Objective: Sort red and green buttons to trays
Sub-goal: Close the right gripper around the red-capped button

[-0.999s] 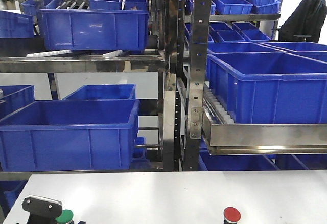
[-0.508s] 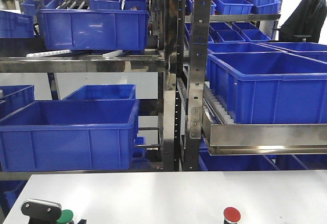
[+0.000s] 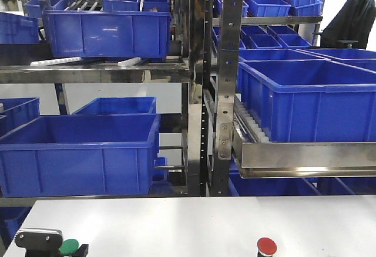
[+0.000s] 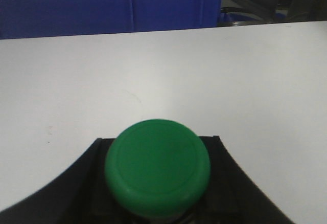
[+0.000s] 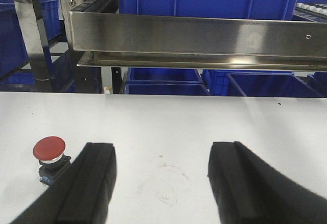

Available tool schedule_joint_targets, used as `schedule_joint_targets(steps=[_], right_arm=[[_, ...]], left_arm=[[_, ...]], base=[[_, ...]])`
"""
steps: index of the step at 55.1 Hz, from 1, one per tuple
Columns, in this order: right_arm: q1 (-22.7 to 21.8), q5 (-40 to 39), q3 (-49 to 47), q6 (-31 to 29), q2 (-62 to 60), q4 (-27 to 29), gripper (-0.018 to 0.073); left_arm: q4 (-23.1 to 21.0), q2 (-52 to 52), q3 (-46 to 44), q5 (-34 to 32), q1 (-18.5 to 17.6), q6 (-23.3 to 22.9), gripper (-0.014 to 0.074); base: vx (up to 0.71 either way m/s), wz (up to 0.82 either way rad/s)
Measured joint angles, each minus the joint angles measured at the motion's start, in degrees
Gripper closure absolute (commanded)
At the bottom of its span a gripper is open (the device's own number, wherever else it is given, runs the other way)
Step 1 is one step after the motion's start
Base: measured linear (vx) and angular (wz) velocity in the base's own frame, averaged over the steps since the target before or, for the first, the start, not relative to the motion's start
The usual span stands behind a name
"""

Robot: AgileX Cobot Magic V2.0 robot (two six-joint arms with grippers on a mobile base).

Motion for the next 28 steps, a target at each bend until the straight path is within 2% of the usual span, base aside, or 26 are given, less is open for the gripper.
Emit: schedule_joint_targets(steps=[14, 22, 28], right_arm=[[0.0, 0.0, 0.0, 0.11, 1.19, 0.0, 0.009], [0.08, -0.75, 0.0, 0.24, 5.66, -0.91, 0.009], [2.98, -5.58, 0.0, 0.59, 10.93, -2.79, 0.009]], left_arm=[[0.0, 0.22, 0.0, -0.03, 0.0, -0.36, 0.0547], [-0.02, -1.03, 0.0, 2.17, 0.0, -0.36, 0.0596], [-0.27, -2.84, 0.0, 4.42, 0.0, 0.27, 0.0603]], base=[[0.0, 0.0], [0.0, 0.0], [0.0, 0.0]])
